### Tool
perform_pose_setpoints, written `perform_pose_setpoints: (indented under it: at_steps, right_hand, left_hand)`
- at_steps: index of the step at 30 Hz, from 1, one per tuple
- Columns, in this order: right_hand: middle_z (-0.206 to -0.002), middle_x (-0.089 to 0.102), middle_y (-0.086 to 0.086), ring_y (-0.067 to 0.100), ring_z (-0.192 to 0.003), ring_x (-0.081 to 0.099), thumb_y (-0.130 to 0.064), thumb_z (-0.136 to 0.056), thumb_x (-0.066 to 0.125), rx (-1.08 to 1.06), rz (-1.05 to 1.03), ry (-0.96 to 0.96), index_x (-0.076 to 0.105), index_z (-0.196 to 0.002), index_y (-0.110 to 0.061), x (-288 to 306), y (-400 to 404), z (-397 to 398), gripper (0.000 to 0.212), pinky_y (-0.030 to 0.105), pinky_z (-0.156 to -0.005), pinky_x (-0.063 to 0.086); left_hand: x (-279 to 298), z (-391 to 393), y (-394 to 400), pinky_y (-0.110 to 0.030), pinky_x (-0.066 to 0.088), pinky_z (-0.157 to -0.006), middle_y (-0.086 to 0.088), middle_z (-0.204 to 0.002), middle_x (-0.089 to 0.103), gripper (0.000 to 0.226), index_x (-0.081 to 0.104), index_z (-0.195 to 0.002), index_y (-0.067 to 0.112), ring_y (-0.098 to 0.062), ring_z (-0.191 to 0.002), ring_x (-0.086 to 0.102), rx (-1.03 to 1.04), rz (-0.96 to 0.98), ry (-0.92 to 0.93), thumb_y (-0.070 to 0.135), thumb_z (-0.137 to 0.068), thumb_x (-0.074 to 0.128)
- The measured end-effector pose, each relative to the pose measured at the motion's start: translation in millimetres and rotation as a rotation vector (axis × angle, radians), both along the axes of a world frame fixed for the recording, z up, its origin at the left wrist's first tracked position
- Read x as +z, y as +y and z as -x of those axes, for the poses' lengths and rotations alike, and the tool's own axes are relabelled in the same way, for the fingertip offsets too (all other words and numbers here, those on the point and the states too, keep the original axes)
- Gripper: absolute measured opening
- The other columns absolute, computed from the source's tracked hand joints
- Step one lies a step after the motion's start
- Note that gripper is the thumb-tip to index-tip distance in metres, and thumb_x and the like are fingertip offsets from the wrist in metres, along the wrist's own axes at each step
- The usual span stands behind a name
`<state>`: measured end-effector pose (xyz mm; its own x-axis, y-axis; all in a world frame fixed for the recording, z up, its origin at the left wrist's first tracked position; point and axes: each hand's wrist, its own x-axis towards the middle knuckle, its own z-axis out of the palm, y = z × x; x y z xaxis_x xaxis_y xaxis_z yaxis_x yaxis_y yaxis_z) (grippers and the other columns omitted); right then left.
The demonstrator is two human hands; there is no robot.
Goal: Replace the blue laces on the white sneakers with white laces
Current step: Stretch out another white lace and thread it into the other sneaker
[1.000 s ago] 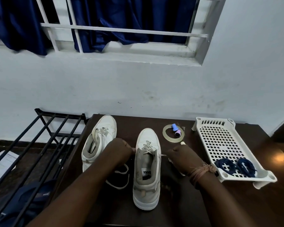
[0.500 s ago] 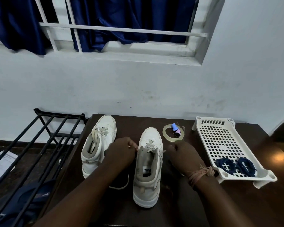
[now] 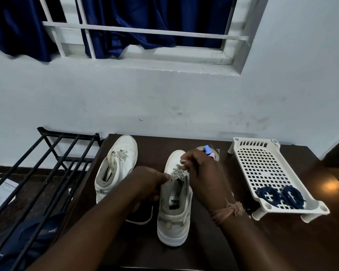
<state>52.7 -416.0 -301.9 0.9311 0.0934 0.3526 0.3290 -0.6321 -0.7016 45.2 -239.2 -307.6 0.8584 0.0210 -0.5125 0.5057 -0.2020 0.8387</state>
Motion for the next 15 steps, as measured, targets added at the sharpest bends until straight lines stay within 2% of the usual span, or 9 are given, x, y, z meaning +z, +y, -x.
perform_pose_setpoints:
  at_steps: [2,4,6,9,12,15]
  right_hand:
    - [-0.083,0.072,-0.012,0.003,-0.081,0.066,-0.007,-0.092,0.061,0.049,0.051,0.006,0.072,-0.093,-0.026,-4.5,4.6,1.6,0.022,0.025,-0.078,0.052]
    - [-0.089,0.074,-0.013,0.008,-0.087,0.066,-0.015,-0.090,0.062,0.061,0.138,-0.012,0.075,-0.092,-0.029,-9.3,8.8,2.7,0.019,0.034,-0.084,0.052]
    - [-0.091,0.075,-0.010,0.016,-0.092,0.066,-0.023,-0.089,0.060,0.046,0.305,0.007,0.077,-0.093,-0.031,-12.8,12.7,2.6,0.020,0.040,-0.086,0.050]
    - [-0.100,0.074,-0.008,0.022,-0.104,0.059,-0.030,-0.093,0.056,0.008,0.534,0.087,0.077,-0.101,-0.036,-14.8,16.0,3.3,0.024,0.038,-0.091,0.042]
    - [-0.100,0.073,-0.008,0.021,-0.108,0.053,-0.034,-0.095,0.051,-0.013,0.554,0.118,0.075,-0.103,-0.035,-16.8,18.8,5.4,0.025,0.037,-0.091,0.032]
    - [-0.095,0.072,-0.006,0.022,-0.104,0.052,-0.032,-0.094,0.051,-0.040,0.558,0.111,0.074,-0.100,-0.032,-17.1,22.5,6.8,0.024,0.038,-0.087,0.030]
  left_hand:
    - [-4.8,-2.6,0.5,-0.039,0.057,-0.076,-0.020,-0.096,0.075,0.021,0.074,-0.098,0.002,-0.032,-0.085,0.069,0.041,0.091,0.092,0.021,-0.096,0.066]
    - [-7.5,-4.1,0.8,-0.035,0.059,-0.073,-0.019,-0.105,0.076,0.021,0.072,-0.108,0.003,-0.027,-0.088,0.070,0.075,0.140,0.159,0.020,-0.098,0.064]
    - [-9.7,-5.4,1.3,-0.034,0.059,-0.072,-0.016,-0.105,0.076,0.023,0.071,-0.112,0.001,-0.025,-0.087,0.069,0.099,0.179,0.185,0.018,-0.099,0.063]
    - [-9.4,-6.4,1.6,-0.033,0.059,-0.067,-0.014,-0.102,0.077,0.024,0.069,-0.117,0.001,-0.023,-0.083,0.071,0.124,0.232,0.198,0.016,-0.101,0.060]
    - [-8.9,-5.9,1.6,-0.029,0.058,-0.058,-0.013,-0.103,0.077,0.023,0.068,-0.118,0.002,-0.020,-0.077,0.072,0.132,0.265,0.193,0.013,-0.101,0.058]
    - [-7.3,-4.8,1.4,-0.029,0.059,-0.061,-0.012,-0.106,0.077,0.023,0.070,-0.117,0.004,-0.019,-0.079,0.072,0.112,0.256,0.173,0.014,-0.100,0.059]
